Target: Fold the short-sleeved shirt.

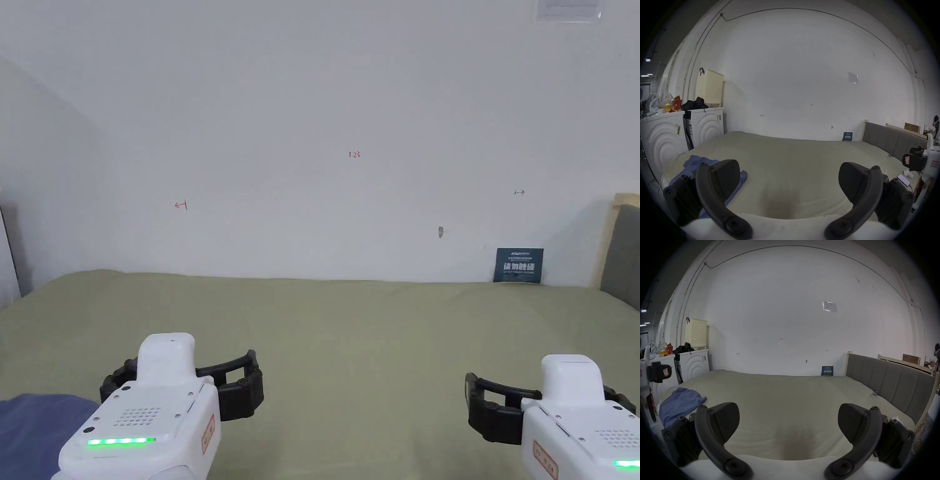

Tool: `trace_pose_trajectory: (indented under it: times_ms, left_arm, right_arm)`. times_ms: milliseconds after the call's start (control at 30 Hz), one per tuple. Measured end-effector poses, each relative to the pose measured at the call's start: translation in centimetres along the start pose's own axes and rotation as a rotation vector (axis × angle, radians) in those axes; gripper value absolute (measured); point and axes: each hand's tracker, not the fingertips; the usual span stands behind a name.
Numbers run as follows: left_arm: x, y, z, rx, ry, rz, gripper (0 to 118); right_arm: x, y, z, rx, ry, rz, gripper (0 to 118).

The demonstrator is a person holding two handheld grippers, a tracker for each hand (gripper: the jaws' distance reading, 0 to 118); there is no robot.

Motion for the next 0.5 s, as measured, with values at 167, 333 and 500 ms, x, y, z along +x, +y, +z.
trace_pose_trajectory:
  times_ms: [167, 333, 500]
  left_arm:
    - [-1.1, -0.1, -1.0, -0.001, 0.004, 0.005, 118]
    - [-1.1, -0.1, -1.3, 0.004, 0.004, -0.003, 118]
    - [-0.8, -0.2, -1.2, 0.018, 0.012, -0.012, 118]
  right_arm:
    - [0.1, 0.3, -0.1, -0.003, -0.001, 0.0, 118]
    - [0.2, 0.6, -0.8, -0.012, 0.0, 0.013, 118]
    - [-0.1, 1.1, -1.0, -0.003, -0.002, -0.005, 118]
